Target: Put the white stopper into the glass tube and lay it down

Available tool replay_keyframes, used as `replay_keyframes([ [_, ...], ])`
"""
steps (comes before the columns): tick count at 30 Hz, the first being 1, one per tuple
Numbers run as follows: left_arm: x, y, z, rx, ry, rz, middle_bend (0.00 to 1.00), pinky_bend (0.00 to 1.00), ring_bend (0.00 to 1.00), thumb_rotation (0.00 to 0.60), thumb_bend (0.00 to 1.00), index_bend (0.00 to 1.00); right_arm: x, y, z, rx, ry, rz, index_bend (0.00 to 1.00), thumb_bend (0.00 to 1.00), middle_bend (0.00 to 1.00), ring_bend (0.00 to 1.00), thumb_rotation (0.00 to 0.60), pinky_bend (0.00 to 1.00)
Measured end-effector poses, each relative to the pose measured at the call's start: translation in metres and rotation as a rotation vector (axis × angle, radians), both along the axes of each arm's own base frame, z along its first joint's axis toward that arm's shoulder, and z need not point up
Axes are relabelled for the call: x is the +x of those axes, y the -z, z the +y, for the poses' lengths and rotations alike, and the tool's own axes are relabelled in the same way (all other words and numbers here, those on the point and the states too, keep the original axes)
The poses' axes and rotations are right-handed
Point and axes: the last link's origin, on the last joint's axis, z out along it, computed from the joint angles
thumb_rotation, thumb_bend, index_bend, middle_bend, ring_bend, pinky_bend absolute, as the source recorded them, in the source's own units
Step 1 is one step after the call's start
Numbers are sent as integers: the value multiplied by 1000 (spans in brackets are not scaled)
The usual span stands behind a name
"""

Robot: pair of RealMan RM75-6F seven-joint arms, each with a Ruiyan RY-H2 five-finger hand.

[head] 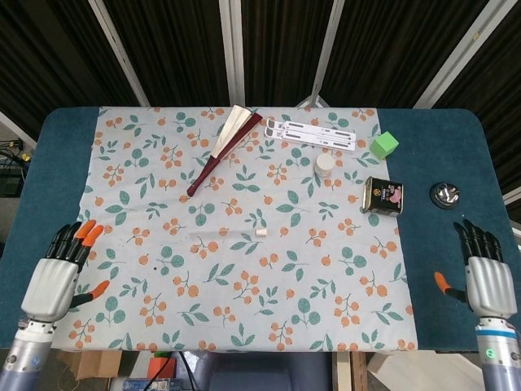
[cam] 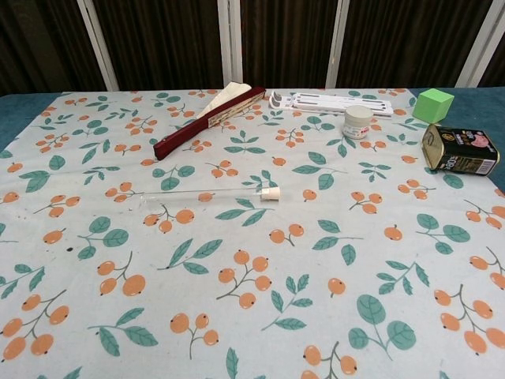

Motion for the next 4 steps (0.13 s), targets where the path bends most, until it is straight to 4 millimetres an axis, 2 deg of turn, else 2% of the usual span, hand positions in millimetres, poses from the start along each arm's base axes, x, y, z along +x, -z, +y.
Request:
replay_keyframes([
  [4,-16,-12,-18,37,12,10,25,0,0,600,121,18,-13,-8,18,-42,-26,46,0,313,0,0,600,0],
])
